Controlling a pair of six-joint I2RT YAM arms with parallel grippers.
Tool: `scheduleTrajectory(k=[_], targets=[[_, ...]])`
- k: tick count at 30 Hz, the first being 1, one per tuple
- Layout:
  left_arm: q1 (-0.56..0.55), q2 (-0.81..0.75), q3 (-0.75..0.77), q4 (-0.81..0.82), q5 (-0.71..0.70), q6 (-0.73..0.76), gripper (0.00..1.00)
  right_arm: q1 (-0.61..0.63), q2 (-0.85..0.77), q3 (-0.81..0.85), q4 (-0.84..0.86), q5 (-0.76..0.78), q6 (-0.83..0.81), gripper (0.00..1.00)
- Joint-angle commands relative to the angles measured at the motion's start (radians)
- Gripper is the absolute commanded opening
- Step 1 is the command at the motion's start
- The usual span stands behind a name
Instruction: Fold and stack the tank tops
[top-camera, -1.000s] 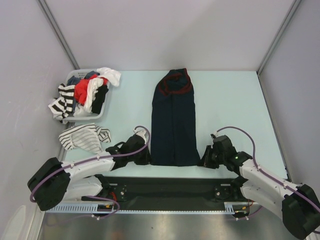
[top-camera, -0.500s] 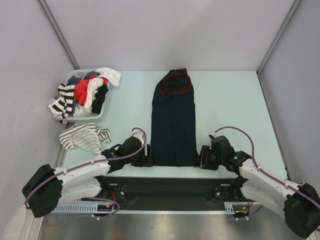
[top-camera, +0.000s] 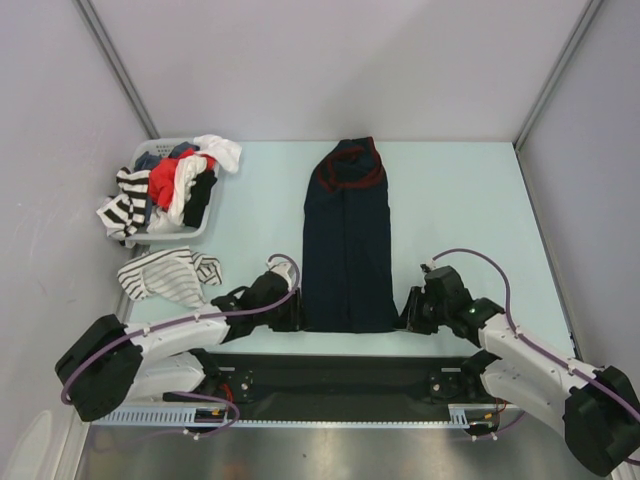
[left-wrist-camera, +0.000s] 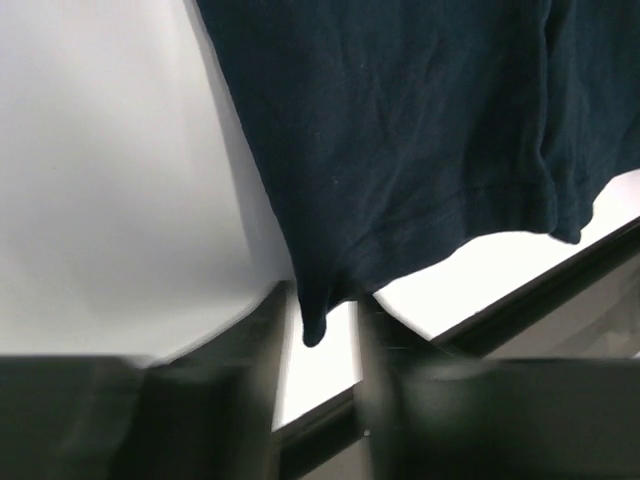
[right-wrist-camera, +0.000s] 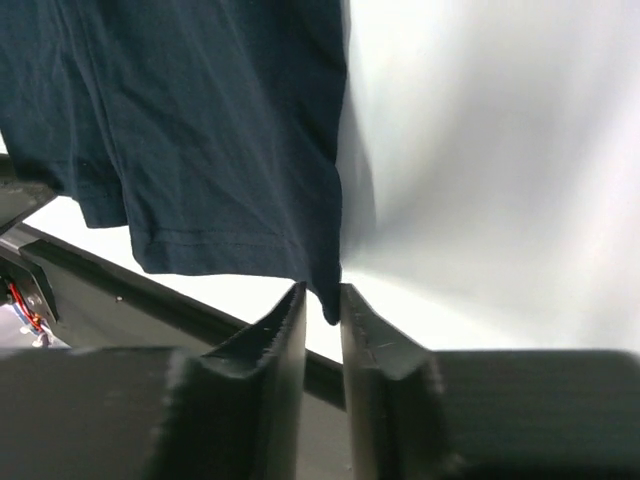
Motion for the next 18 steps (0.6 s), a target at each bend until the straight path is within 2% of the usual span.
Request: scheduleTrajectory(k=[1,3,4,5,7,13,18], targets=[[0.003,0.013,-0.007,0.044,0.017,-0.011,0.30,-0.001,-0.032,0.026,-0.014,-0.009,-0.006,0.19],[0.003,0.007,-0.010,0.044,0.023,-0.011,0.20,-0.001,-0.038,0.026,-0.017,-0.015,-0.006,0.12],[0.003,-0.005,-0.009,0.039,0.027,-0.011,0.13,-0.001,-0.038,0.029,-0.018,-0.018,-0.006,0.05],[0.003,-0.010,-0.009,0.030,0.030,-0.009,0.10,-0.001,-0.035,0.032,-0.018,-0.021,-0.008,0.00],[0.003,-0.036,0.001,-0.002,0.027,-0.006,0.00,-0.001,-0.029,0.049,-0.029,-0.030,-0.011,0.00],[0.003,-0.080,0.036,-0.056,0.006,0.002,0.00,-0.004,-0.020,0.113,-0.046,-0.041,-0.026,0.00],[0.003,-0.032,0.093,-0.073,0.009,0.018,0.00,-0.010,0.020,0.170,-0.043,-0.049,-0.043,0.00]])
